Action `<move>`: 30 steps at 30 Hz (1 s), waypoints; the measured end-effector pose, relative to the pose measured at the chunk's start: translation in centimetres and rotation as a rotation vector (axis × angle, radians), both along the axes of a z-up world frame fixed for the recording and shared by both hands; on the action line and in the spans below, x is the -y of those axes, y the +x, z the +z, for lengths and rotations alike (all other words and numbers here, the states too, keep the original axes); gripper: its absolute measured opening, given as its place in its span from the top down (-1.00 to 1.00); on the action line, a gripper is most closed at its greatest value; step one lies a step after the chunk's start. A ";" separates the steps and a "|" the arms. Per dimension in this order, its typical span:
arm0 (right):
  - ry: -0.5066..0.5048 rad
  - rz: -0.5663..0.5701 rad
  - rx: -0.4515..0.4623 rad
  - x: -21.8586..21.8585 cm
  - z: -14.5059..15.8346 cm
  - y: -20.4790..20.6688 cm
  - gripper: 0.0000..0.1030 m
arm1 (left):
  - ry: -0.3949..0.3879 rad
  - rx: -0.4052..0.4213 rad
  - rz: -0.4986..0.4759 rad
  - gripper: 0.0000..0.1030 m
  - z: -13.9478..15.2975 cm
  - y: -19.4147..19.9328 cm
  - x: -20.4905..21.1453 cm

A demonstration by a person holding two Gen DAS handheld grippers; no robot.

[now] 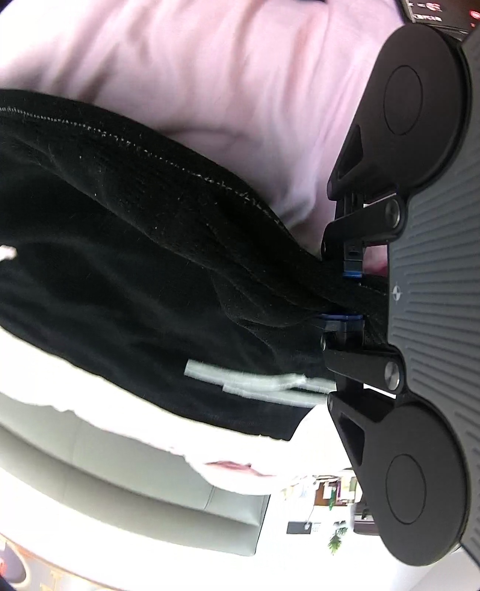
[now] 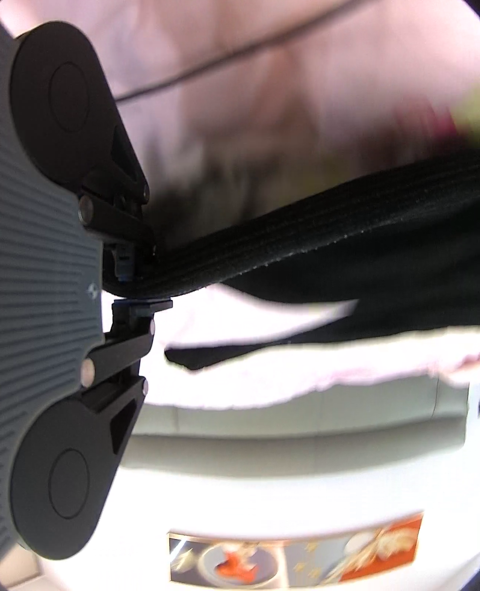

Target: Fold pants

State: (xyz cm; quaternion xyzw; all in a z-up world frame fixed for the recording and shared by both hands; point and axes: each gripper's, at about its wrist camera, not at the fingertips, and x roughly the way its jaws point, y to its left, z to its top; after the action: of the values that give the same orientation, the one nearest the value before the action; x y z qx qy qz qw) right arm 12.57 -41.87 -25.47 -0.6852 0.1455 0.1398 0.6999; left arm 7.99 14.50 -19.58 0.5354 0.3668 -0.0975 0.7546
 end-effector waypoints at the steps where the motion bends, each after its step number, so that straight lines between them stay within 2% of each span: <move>1: 0.015 -0.005 0.017 0.0 0.9 0.0 1.00 | -0.012 0.020 -0.001 0.65 0.8 -0.2 -0.2; 6: 0.061 -0.020 0.089 -0.1 4.1 -0.8 1.00 | -0.082 0.117 0.029 0.65 4.4 0.1 -1.4; 9: 0.093 -0.040 0.109 0.1 4.8 -1.8 1.00 | -0.141 0.113 0.060 0.65 5.8 0.7 -1.9; 14: 0.045 -0.031 0.048 1.1 2.6 -3.3 1.00 | -0.104 0.020 -0.011 0.65 4.0 1.1 -1.6; 17: 0.046 -0.028 0.036 1.2 2.3 -4.1 1.00 | -0.097 0.050 -0.024 0.59 4.2 2.7 -2.0; 20: 0.048 -0.028 0.061 1.0 3.6 -2.0 1.00 | -0.144 0.114 0.026 0.62 6.8 6.6 -2.4; 24: 0.046 -0.025 0.130 0.5 6.6 3.0 1.00 | -0.215 0.169 0.081 0.63 10.8 12.9 -3.2; 27: 0.017 -0.010 0.165 0.2 8.3 6.2 1.00 | -0.244 0.165 0.091 0.63 12.2 17.2 -3.8; 30: -0.019 0.012 0.157 0.1 8.9 9.0 1.00 | -0.239 0.137 0.087 0.62 12.0 20.7 -4.3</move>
State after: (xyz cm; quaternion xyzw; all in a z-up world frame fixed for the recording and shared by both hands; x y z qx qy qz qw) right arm 21.54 -41.95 -16.54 -0.7015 0.0876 0.0882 0.7017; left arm 28.69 18.79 -7.59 0.4305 0.3231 -0.0709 0.8398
